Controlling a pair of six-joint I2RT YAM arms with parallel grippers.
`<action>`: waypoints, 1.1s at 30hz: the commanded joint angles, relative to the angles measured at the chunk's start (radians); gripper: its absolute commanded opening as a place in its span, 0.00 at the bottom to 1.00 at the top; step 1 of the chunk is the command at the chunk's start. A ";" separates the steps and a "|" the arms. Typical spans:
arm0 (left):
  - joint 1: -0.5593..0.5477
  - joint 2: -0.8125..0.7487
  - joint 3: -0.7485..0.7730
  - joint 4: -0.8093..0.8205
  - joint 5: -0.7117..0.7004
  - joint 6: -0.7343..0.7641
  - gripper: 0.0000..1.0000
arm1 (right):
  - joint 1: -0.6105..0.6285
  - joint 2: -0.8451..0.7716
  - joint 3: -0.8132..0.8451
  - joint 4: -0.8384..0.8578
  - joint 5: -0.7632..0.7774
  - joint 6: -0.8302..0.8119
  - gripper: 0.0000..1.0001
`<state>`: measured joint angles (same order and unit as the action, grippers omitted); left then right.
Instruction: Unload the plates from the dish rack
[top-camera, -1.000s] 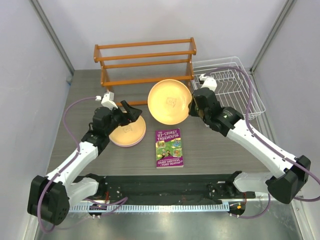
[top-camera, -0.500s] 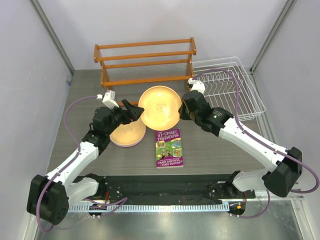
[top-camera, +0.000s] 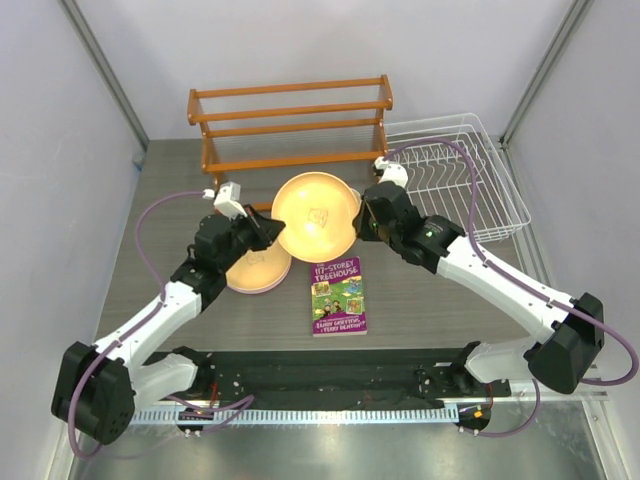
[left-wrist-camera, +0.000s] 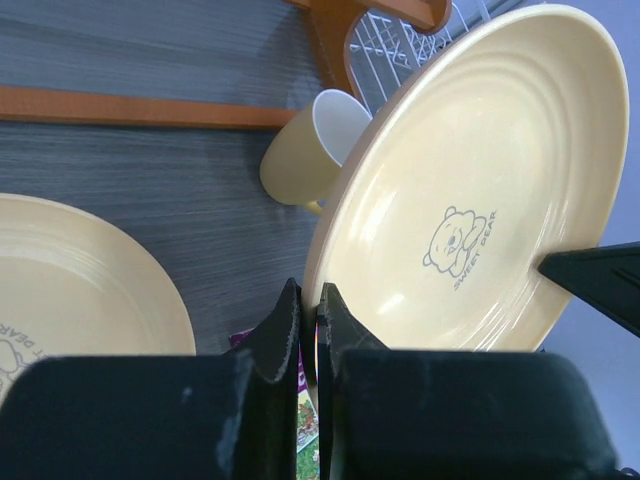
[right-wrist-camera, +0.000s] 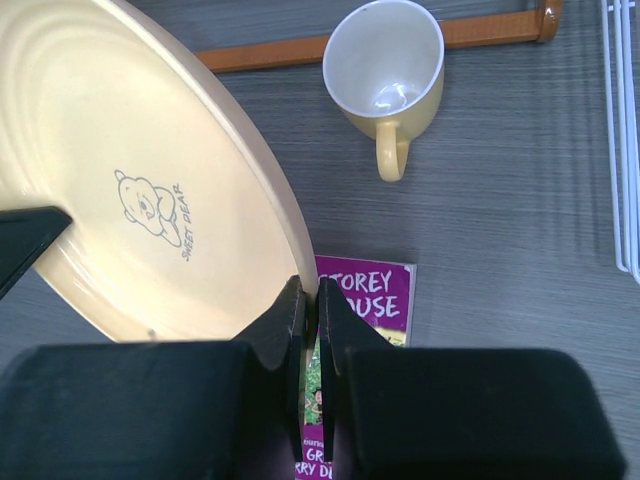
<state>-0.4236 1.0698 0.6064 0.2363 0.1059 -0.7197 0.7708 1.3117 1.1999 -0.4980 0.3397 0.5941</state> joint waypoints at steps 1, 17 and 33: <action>-0.007 -0.028 0.023 -0.058 -0.095 0.060 0.00 | 0.008 -0.028 0.015 0.093 -0.015 0.041 0.05; -0.004 -0.136 0.118 -0.451 -0.485 0.063 0.00 | 0.008 -0.051 -0.042 0.098 0.047 0.013 0.46; 0.045 -0.203 -0.011 -0.554 -0.627 -0.076 0.00 | 0.007 -0.045 -0.069 0.078 0.108 -0.028 0.49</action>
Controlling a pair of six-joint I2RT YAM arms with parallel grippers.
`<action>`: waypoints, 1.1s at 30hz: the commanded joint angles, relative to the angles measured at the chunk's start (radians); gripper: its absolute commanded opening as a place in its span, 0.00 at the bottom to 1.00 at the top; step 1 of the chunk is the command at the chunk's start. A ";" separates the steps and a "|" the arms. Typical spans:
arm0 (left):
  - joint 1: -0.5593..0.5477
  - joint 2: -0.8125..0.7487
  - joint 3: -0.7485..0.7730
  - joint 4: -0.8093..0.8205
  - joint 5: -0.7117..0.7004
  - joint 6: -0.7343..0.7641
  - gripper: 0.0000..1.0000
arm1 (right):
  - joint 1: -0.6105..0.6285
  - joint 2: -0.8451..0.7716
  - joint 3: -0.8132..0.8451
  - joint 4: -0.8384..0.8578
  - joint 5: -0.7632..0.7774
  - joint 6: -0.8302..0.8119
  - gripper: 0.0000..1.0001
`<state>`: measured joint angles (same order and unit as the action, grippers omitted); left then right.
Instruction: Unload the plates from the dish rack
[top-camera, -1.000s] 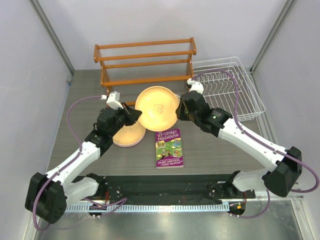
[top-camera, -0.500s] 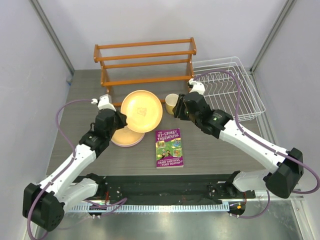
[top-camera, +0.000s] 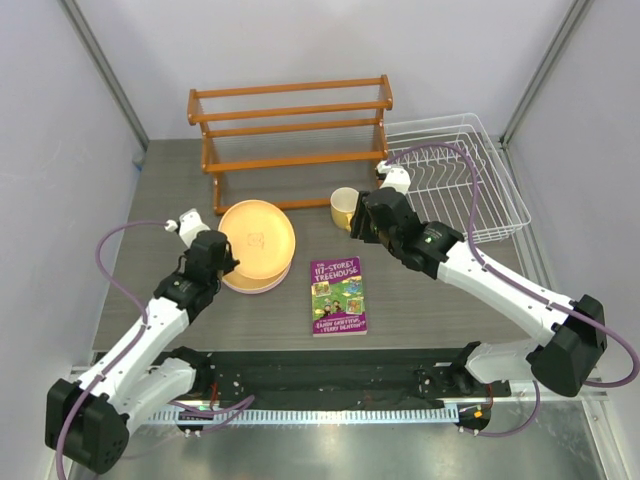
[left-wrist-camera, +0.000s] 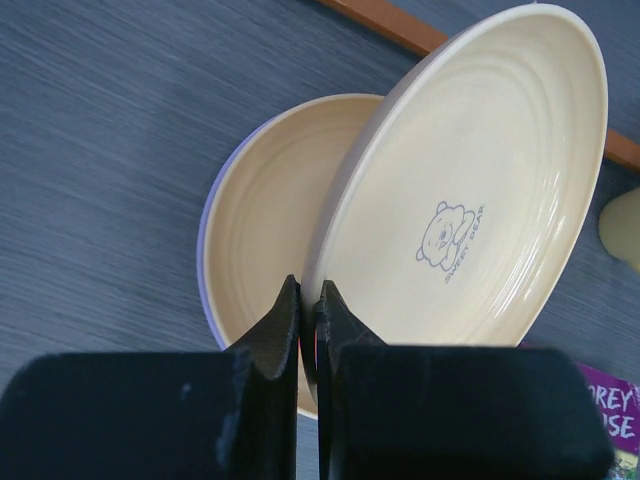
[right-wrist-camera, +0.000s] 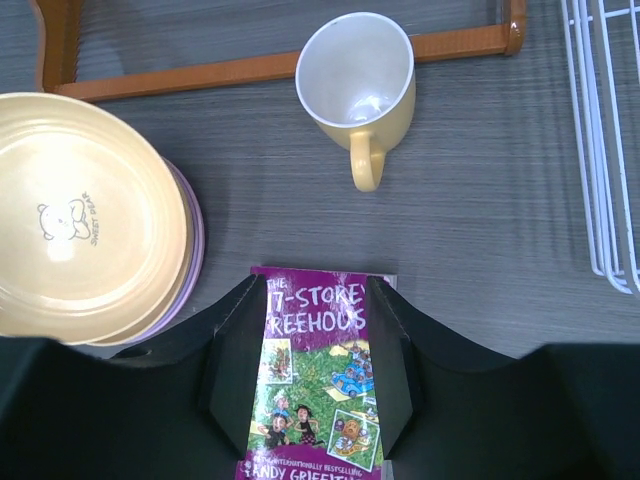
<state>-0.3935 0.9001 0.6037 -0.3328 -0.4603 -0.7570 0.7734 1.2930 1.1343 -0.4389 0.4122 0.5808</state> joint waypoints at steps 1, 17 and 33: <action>0.015 -0.030 -0.009 0.008 -0.063 -0.041 0.00 | 0.004 -0.024 -0.005 0.017 0.039 -0.015 0.49; 0.016 -0.013 -0.068 0.052 -0.066 -0.048 0.03 | 0.003 -0.008 -0.016 0.011 0.057 -0.021 0.49; 0.015 -0.015 -0.067 0.064 -0.052 -0.021 0.39 | -0.005 -0.008 -0.025 -0.014 0.109 -0.042 0.49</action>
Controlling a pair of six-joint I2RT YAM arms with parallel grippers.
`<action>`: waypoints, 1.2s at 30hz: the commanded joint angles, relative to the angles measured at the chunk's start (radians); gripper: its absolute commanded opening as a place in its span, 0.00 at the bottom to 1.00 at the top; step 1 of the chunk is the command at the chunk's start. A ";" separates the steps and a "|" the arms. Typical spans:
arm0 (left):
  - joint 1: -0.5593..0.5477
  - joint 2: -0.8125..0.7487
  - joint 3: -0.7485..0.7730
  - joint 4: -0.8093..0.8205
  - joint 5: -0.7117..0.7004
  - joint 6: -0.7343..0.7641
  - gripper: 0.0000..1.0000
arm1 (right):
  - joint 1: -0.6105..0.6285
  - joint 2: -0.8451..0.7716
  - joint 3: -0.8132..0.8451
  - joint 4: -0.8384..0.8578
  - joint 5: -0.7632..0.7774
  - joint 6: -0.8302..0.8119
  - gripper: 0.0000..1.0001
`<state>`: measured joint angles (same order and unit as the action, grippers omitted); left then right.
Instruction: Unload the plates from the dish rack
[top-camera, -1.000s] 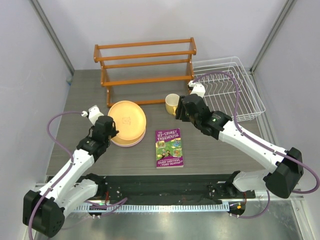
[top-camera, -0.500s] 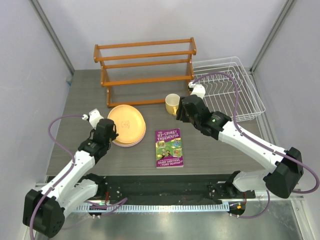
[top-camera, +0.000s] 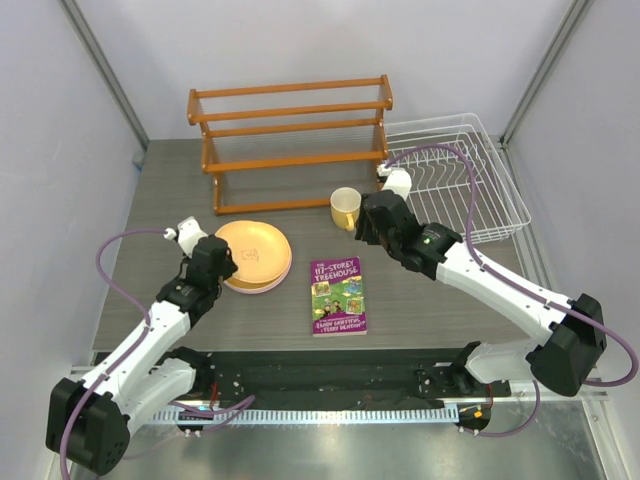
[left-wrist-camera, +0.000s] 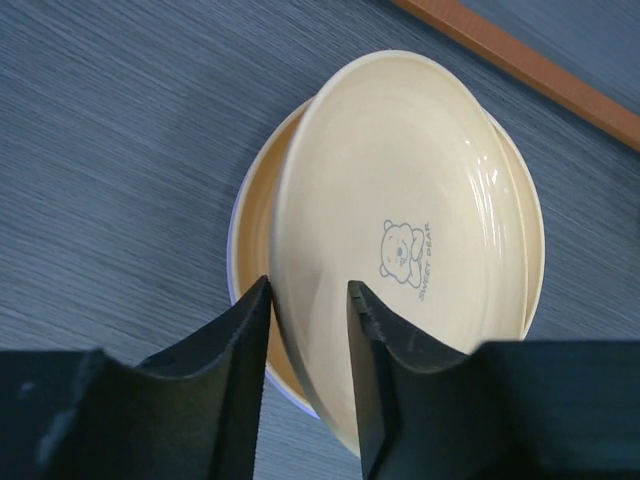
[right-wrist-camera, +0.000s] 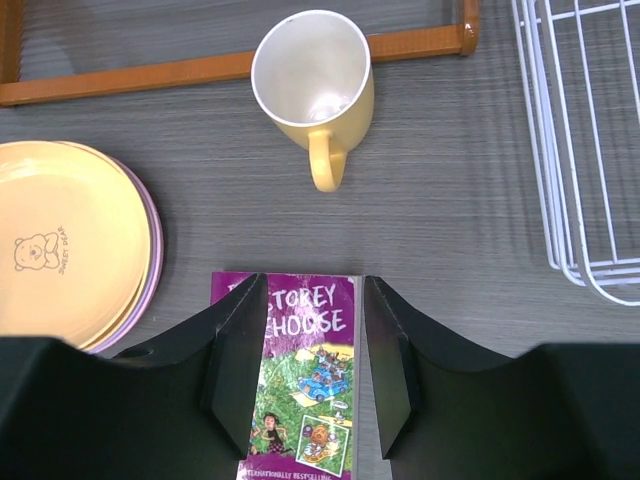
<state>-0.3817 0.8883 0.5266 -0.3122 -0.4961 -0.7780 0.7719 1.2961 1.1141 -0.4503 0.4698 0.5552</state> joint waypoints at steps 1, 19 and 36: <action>0.004 -0.005 0.010 0.044 -0.018 0.002 0.43 | -0.005 -0.014 -0.005 -0.005 0.058 -0.020 0.49; 0.003 -0.046 0.078 0.157 -0.001 0.272 1.00 | -0.091 -0.144 -0.121 0.031 0.536 -0.190 1.00; -0.002 0.149 -0.011 0.557 -0.164 0.582 1.00 | -0.342 -0.265 -0.642 0.868 0.352 -0.581 1.00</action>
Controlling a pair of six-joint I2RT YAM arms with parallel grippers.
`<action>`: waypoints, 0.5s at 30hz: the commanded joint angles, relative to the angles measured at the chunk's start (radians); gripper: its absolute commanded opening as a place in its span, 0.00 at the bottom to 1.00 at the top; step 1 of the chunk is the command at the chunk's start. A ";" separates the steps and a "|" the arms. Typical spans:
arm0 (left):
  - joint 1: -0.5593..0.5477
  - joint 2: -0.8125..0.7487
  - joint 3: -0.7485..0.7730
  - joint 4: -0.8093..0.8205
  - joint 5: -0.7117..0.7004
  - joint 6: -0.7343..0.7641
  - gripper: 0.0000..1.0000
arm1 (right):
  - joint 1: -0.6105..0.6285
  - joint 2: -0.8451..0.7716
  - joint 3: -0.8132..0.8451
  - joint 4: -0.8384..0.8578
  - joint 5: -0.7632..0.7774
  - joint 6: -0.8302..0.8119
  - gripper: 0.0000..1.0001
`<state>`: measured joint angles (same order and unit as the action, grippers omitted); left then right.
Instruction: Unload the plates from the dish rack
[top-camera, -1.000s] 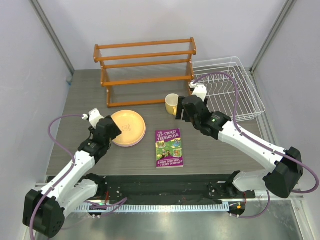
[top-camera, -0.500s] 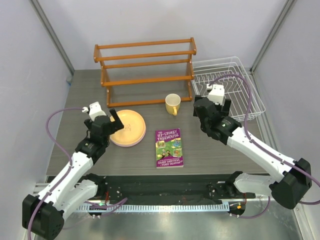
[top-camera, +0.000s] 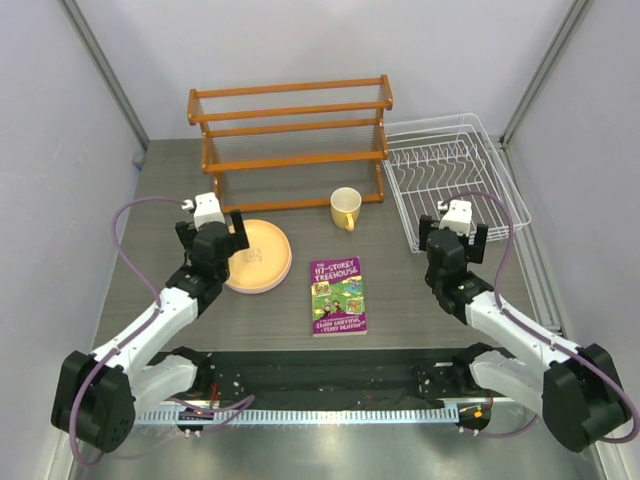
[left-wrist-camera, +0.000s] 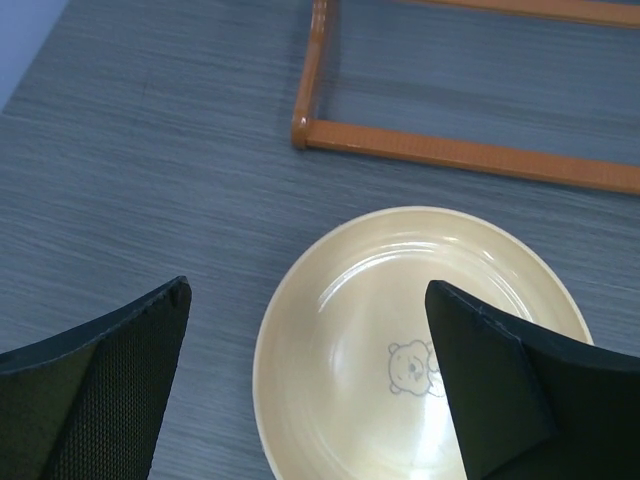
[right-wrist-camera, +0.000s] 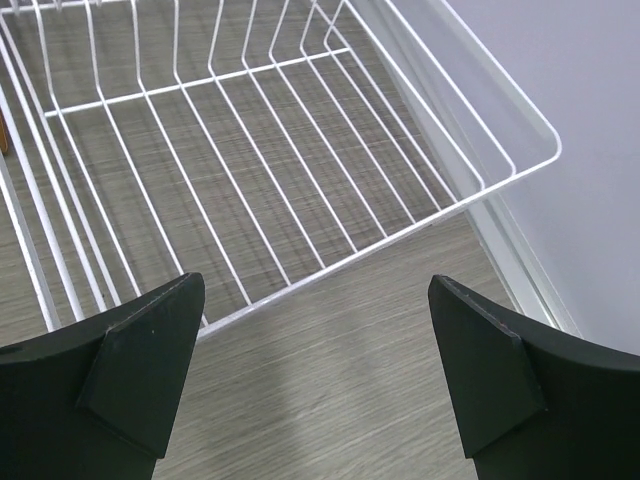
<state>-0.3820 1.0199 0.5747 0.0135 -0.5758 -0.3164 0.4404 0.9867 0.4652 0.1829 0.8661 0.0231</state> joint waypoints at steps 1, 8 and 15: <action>-0.001 0.022 -0.068 0.249 -0.084 0.137 1.00 | -0.011 0.061 0.024 0.199 -0.039 -0.028 1.00; -0.001 0.060 -0.091 0.290 -0.173 0.151 1.00 | -0.012 0.067 -0.052 0.257 -0.024 -0.003 1.00; -0.001 0.028 -0.131 0.382 -0.145 0.180 1.00 | -0.012 0.041 -0.082 0.294 0.024 -0.015 1.00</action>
